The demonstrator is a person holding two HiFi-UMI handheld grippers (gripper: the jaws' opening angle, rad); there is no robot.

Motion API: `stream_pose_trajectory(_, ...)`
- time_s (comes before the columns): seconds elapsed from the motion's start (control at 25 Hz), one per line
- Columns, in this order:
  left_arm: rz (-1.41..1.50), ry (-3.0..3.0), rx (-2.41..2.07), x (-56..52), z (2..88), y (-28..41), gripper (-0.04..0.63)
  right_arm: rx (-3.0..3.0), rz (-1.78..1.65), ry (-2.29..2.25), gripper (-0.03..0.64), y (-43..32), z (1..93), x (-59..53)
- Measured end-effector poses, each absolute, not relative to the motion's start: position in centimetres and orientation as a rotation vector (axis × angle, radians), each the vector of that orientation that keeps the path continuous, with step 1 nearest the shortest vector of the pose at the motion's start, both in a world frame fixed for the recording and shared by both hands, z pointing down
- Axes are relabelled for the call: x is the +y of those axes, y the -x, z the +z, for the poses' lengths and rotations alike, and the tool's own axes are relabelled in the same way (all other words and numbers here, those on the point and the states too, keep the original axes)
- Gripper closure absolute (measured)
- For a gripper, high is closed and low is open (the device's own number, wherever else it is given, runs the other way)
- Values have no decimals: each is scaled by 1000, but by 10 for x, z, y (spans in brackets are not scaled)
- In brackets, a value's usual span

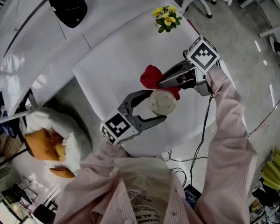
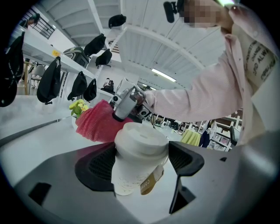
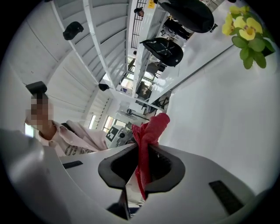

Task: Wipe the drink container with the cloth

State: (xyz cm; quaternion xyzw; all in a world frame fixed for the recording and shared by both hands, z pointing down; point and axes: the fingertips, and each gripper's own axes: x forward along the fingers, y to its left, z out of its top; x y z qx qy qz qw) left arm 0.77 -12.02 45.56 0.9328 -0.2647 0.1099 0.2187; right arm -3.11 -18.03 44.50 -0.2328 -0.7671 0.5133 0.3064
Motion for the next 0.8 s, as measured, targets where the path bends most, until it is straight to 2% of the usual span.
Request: stream_pose_trajectory(0.8, 288, -2573, -719, -121, 455, -7, 219, -1894, 1476, 604, 572, 36, 499, -176)
